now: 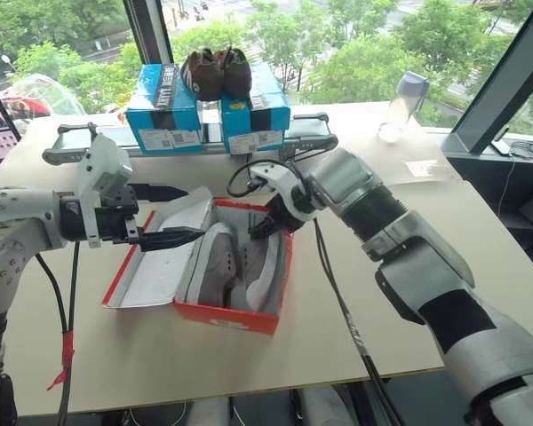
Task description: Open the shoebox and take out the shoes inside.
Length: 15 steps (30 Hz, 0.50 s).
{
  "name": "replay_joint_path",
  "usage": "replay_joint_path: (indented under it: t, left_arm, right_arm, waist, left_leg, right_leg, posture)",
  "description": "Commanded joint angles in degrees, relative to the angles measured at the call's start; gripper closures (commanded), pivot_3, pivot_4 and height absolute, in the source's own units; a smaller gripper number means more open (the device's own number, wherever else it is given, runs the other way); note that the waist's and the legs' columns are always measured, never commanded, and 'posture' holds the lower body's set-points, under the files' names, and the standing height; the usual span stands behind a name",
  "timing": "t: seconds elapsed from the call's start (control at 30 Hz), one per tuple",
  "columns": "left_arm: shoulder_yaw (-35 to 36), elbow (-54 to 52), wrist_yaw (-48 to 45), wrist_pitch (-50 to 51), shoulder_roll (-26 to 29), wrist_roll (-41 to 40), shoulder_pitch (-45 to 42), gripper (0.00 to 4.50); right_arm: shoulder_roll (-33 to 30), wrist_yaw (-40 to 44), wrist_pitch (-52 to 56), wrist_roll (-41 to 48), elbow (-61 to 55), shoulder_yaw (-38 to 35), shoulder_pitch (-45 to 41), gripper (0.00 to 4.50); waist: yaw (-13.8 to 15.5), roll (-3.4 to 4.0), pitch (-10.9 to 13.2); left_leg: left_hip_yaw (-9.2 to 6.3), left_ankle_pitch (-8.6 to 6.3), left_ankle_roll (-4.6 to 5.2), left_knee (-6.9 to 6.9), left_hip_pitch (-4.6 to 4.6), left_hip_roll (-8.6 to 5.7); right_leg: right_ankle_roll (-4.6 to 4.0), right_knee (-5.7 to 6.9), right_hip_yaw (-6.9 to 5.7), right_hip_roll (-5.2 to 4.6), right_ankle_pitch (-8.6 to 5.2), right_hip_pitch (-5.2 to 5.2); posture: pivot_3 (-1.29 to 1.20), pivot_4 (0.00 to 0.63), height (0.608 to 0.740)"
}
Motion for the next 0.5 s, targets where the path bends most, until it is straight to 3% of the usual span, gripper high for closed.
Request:
replay_joint_path:
  t: [0.03, 0.27, 0.47, 0.5]
  left_arm:
    - [1.7, -0.9, 0.2, -0.4, 0.9, -0.4, -1.3, 0.00]
    - [1.1, 0.1, 0.0, -0.7, 0.8, 0.1, -2.3, 0.00]
    - [0.5, 0.9, -0.7, -1.0, 0.7, 0.6, -3.0, 0.00]
    - [0.3, 1.2, -0.8, -1.2, 0.6, 0.7, -3.1, 0.00]
  right_arm:
    - [1.2, 1.3, 0.3, -1.0, 0.7, 0.4, 1.9, 4.29]
    - [1.4, 1.4, -0.1, -1.5, -0.8, -2.1, 0.9, 4.40]
    - [-2.4, 8.0, -2.3, 0.5, -10.4, -3.0, -2.7, 4.40]
    - [-3.5, 9.8, -0.7, 1.7, -12.0, -3.7, -4.0, 4.01]
  waist:
    - [0.0, 0.00, 0.0]
    - [-0.1, 0.00, 0.0]
    - [-0.2, 0.05, 0.0]
    - [-0.1, 0.05, 0.0]
  left_leg:
    - [0.00, 0.00, 0.00, 0.00, 0.00, 0.00]
    - [0.00, 0.00, 0.00, -0.01, 0.02, 0.01]
    - [0.00, 0.00, 0.00, -0.02, -0.13, 0.01]
    - [0.00, 0.00, 0.00, -0.01, -0.16, 0.01]
  right_leg:
    - [0.00, 0.00, 0.00, 0.00, 0.00, 0.00]
    - [0.02, 0.01, 0.00, 0.02, -0.01, -0.01]
    - [0.01, 0.03, 0.01, 0.02, 0.00, -0.18]
    - [0.00, 0.04, 0.01, 0.02, 0.00, -0.21]
  posture:
    - [0.00, 0.150, 0.740]
    - [0.00, 0.150, 0.740]
    - [0.00, 0.150, 0.740]
    - [0.00, 0.150, 0.740]
